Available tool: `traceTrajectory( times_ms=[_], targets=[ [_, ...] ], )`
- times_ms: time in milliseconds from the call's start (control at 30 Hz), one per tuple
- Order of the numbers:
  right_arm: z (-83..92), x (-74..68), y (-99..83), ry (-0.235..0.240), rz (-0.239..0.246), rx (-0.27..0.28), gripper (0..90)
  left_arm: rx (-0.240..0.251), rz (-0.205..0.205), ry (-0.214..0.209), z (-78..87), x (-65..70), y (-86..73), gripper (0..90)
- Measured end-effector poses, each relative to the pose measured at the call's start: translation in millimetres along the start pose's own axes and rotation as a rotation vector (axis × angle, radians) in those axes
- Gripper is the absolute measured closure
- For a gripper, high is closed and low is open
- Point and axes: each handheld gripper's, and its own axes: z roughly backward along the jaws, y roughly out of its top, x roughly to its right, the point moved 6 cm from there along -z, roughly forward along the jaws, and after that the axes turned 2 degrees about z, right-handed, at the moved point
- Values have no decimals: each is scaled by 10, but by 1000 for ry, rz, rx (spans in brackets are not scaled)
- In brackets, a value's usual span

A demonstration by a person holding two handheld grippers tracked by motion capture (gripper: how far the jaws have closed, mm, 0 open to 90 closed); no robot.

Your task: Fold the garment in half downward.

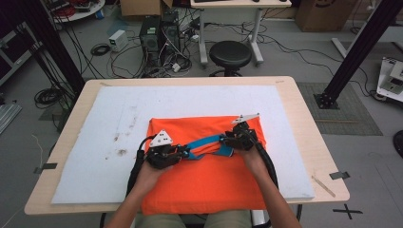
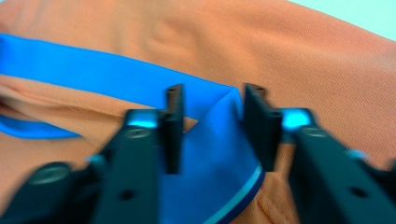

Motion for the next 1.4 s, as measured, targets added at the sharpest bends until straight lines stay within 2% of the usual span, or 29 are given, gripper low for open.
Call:
traceTrajectory(
  times_ms=[67,167,233,300,433,500,567,600,667,733,933,1133,1233,1300,1400],
  targets=[
    [38,6,-20,-5,20,7,834,2,5,-3,16,-9,-18,798],
    [122,23,-46,11,11,44,845,12,18,8,39,-42,-5,769],
    [185,16,-71,9,17,68,846,39,51,30,62,-95,40,636],
    [231,-4,-97,16,16,88,846,65,77,42,82,-140,89,553],
    [310,-49,-182,25,31,115,844,95,101,45,109,-192,177,521],
    [335,-64,-230,32,36,121,841,88,117,29,92,-199,184,520],
    [366,-89,-280,44,42,121,831,44,135,0,36,-193,140,501],
    [384,-98,-295,50,44,124,821,3,144,-19,-16,-177,88,479],
    [463,-111,-326,66,48,138,793,-47,146,-65,-87,-122,0,472],
    [549,-98,-331,71,38,162,751,-59,136,-96,-120,-63,-53,474],
    [774,81,-257,20,-30,236,654,-90,90,-176,-102,88,-128,477],
    [780,173,-244,-14,-58,237,625,-130,47,-267,5,223,-213,482],
    [731,185,-264,-16,-62,219,618,-163,45,-318,59,259,-261,484],
    [688,167,-274,-9,-61,203,618,-158,47,-322,105,247,-251,484],
    [630,118,-297,2,-36,173,618,-105,69,-277,198,163,-187,479]
  ],
)
